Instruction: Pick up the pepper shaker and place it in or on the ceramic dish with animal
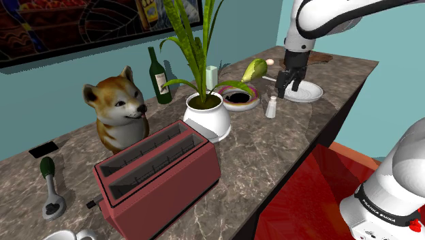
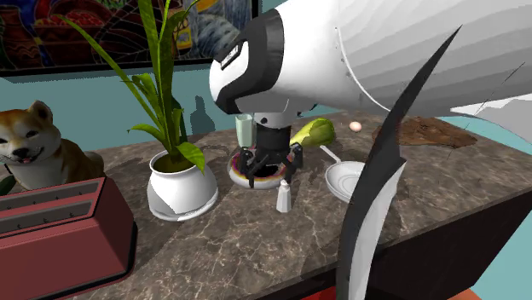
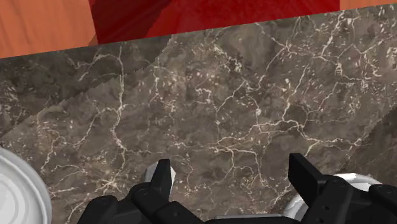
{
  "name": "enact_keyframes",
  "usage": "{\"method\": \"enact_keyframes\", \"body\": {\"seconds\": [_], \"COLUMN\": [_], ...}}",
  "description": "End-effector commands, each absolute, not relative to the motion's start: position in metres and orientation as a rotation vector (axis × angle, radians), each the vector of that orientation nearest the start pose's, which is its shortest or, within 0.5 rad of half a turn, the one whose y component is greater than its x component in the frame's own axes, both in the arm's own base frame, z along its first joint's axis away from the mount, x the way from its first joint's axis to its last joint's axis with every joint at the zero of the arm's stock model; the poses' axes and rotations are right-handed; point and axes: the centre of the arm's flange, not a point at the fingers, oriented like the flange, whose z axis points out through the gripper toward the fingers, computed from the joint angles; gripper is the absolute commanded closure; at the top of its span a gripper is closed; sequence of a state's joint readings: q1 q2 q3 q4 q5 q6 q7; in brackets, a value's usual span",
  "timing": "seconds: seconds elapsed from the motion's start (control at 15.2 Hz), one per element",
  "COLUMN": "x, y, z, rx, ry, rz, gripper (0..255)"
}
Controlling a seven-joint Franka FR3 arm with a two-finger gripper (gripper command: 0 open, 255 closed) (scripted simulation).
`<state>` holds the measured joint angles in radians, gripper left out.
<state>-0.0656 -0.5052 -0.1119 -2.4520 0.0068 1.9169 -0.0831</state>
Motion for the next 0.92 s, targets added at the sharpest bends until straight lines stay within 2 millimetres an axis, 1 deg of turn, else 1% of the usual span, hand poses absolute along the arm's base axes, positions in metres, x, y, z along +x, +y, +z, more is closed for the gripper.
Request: {"method": "enact_keyframes", "body": {"seconds": [0.0,0.66,0.73,0.86], "x": [0.399,0.476,0.476,0.477], "y": [-0.089,-0.171,-0.171,-0.170], "z": [0.460,0.402,0.402,0.391], "rx": [-3.072,-3.050,-3.050,-3.050], "ry": [0.122,0.105,0.105,0.105], "rz": [0.014,-0.094,-0.094,-0.094], "gripper": [0,0,0,0]}}
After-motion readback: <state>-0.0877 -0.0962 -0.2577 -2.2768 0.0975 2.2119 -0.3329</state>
